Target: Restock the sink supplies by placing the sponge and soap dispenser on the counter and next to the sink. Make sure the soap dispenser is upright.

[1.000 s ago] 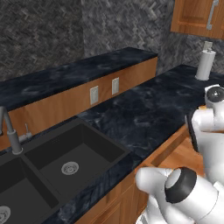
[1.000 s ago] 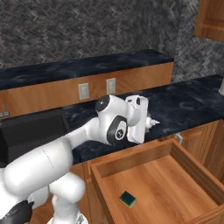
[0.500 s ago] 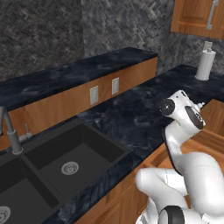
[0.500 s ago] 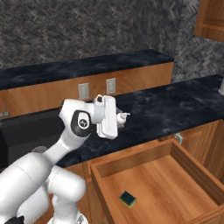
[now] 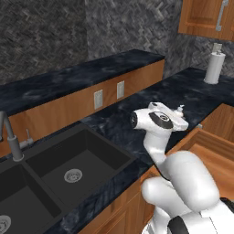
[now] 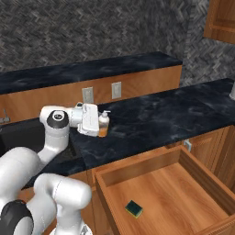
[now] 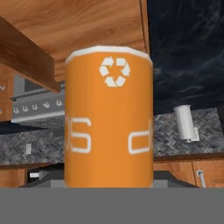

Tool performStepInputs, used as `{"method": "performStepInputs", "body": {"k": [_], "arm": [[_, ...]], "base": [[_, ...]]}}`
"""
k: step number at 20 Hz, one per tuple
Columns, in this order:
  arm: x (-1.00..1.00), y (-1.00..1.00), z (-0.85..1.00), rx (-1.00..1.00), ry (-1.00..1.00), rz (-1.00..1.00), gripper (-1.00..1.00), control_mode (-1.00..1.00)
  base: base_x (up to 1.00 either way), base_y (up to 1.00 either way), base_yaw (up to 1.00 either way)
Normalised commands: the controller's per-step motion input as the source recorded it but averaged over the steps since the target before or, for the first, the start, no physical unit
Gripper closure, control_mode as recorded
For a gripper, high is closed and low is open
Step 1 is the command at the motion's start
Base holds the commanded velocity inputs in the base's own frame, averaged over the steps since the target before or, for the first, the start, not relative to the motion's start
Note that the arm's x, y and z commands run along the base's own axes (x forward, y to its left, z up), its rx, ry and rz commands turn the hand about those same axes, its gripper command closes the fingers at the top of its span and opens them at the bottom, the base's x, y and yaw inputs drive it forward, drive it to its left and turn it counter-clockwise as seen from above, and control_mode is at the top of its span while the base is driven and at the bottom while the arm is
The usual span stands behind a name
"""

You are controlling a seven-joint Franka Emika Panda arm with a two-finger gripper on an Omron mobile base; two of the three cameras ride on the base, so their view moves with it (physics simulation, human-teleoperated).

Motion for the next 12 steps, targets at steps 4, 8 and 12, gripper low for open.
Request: {"method": "performStepInputs", "body": {"k": [4,8,12], "arm": [[0.05,0.08,-0.18,-0.01,0.11,0.0,1.0,-1.0],[0.0,0.68,-0.02,0.0,0.01,-0.01,1.0,-1.0],[0.0,0.76,-0.11,-0.02,0.0,-0.06,1.0,-1.0]], "base": [[0.0,0.0,0.0],[0.0,0.0,0.0],[0.0,0.0,0.0]]}}
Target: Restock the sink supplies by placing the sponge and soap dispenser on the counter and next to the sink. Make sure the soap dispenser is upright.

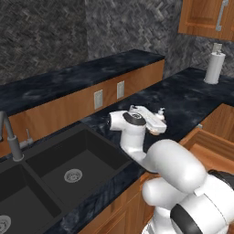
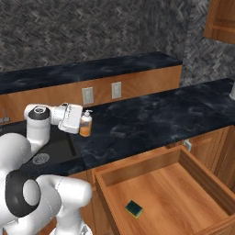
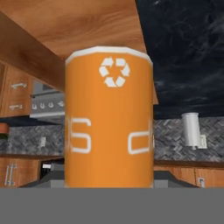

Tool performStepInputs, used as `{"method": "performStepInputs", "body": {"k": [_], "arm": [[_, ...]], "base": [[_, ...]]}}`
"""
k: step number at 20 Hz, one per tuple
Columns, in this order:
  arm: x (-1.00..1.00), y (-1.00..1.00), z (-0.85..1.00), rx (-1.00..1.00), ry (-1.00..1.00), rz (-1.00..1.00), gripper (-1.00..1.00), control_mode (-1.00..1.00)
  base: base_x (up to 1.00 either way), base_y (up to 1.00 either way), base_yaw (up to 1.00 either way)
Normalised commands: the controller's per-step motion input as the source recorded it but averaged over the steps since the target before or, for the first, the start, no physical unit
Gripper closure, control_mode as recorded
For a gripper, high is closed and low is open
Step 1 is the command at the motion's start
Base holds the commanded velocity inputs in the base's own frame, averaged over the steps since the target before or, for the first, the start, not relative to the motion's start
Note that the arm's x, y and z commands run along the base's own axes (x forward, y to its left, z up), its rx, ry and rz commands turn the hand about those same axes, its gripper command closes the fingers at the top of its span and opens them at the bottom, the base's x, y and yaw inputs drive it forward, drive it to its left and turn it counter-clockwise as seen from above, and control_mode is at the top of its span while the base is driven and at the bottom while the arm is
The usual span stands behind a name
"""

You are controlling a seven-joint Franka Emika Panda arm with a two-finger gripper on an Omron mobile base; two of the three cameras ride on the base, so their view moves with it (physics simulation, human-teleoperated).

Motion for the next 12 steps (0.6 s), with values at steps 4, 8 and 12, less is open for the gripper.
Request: {"method": "performStepInputs", "body": {"k": [4,8,12], "arm": [[0.04,0.57,-0.15,-0.04,0.0,-0.08,1.0,-1.0],[0.08,0.3,-0.01,-0.02,0.0,-0.09,1.0,-1.0],[0.17,0.33,0.0,-0.01,-0.02,-0.08,1.0,-1.0]], "base": [[0.0,0.0,0.0],[0.0,0.0,0.0],[0.0,0.0,0.0]]}}
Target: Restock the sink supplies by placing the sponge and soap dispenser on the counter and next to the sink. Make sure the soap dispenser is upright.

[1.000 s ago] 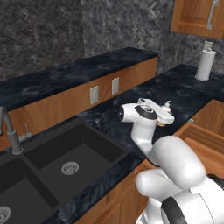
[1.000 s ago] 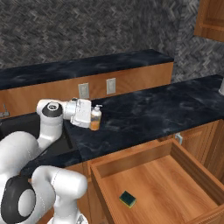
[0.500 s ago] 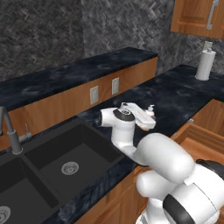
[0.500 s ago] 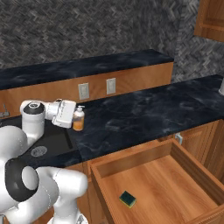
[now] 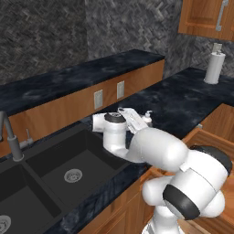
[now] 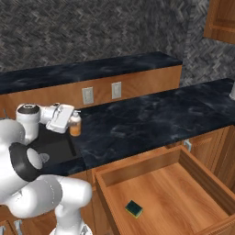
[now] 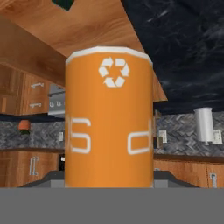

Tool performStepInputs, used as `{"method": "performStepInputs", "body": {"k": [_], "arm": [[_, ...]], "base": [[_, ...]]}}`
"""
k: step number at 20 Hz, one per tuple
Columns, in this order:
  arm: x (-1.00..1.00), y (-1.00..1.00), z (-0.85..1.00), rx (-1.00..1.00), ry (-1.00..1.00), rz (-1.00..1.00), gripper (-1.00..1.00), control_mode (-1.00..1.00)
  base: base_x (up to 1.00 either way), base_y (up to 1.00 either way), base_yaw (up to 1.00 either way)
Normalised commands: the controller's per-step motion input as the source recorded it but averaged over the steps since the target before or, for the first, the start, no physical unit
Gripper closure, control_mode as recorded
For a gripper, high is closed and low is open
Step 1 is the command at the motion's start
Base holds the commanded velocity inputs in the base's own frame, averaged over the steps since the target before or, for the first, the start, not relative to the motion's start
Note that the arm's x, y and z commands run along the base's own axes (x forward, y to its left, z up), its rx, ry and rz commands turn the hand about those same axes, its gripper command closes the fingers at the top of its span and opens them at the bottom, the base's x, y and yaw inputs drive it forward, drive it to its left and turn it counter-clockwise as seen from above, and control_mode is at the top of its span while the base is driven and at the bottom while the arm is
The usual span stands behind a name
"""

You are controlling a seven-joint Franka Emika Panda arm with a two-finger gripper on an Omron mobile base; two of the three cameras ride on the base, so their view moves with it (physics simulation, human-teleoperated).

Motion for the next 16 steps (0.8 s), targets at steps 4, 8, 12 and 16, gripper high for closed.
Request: {"method": "performStepInputs", "body": {"k": [4,8,12,16], "arm": [[0.21,0.37,-0.23,-0.05,-0.01,-0.06,1.0,-1.0],[0.14,0.18,-0.35,-0.06,-0.13,-0.05,1.0,-1.0],[0.19,0.06,-0.39,-0.02,-0.19,-0.04,1.0,-1.0],[0.22,0.0,-0.39,0.0,-0.21,-0.04,1.0,-1.0]], "base": [[0.0,0.0,0.0],[0.0,0.0,0.0],[0.0,0.0,0.0],[0.0,0.0,0.0]]}}
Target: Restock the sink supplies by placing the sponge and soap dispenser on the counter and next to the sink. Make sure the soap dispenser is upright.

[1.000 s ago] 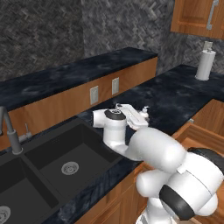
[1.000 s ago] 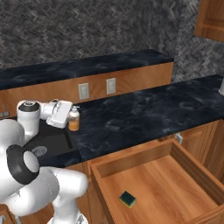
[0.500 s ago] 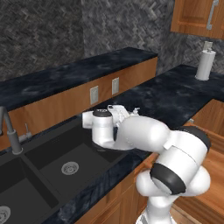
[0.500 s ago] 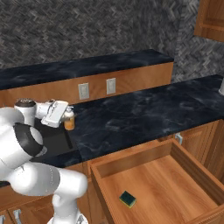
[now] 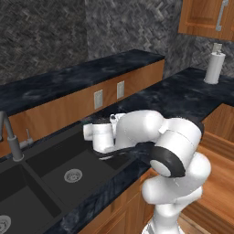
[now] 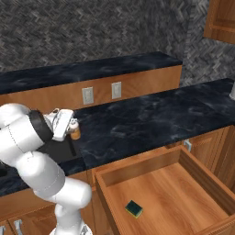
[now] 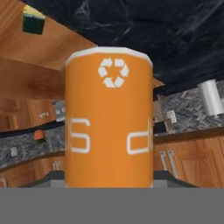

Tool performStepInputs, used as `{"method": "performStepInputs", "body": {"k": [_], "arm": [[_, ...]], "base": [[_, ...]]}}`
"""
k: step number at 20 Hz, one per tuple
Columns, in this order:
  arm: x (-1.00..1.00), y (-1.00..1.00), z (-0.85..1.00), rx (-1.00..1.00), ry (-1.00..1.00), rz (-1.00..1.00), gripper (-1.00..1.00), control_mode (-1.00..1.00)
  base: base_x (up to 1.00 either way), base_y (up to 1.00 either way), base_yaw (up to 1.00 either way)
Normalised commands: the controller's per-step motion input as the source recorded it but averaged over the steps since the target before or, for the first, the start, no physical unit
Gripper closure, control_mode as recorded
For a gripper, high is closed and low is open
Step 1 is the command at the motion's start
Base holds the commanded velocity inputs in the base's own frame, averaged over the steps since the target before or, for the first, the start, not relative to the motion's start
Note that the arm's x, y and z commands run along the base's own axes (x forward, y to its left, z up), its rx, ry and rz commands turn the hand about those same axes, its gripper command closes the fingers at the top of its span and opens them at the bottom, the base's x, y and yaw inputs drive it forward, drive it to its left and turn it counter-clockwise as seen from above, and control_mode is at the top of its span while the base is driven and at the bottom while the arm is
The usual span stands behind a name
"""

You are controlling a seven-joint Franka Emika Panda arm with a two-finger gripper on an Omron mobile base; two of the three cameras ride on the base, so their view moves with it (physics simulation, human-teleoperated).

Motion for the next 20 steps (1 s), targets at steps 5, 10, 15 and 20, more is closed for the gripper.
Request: {"method": "performStepInputs", "body": {"k": [5,10,15,20], "arm": [[0.26,0.08,-0.29,0.0,-0.08,-0.04,1.0,-1.0],[0.32,0.18,-0.25,0.0,-0.01,-0.02,1.0,-1.0],[0.45,0.22,-0.37,-0.02,0.0,0.0,1.0,-1.0],[0.47,0.14,-0.32,-0.01,-0.01,0.0,1.0,-1.0]], "base": [[0.0,0.0,0.0],[0.0,0.0,0.0],[0.0,0.0,0.0],[0.0,0.0,0.0]]}}
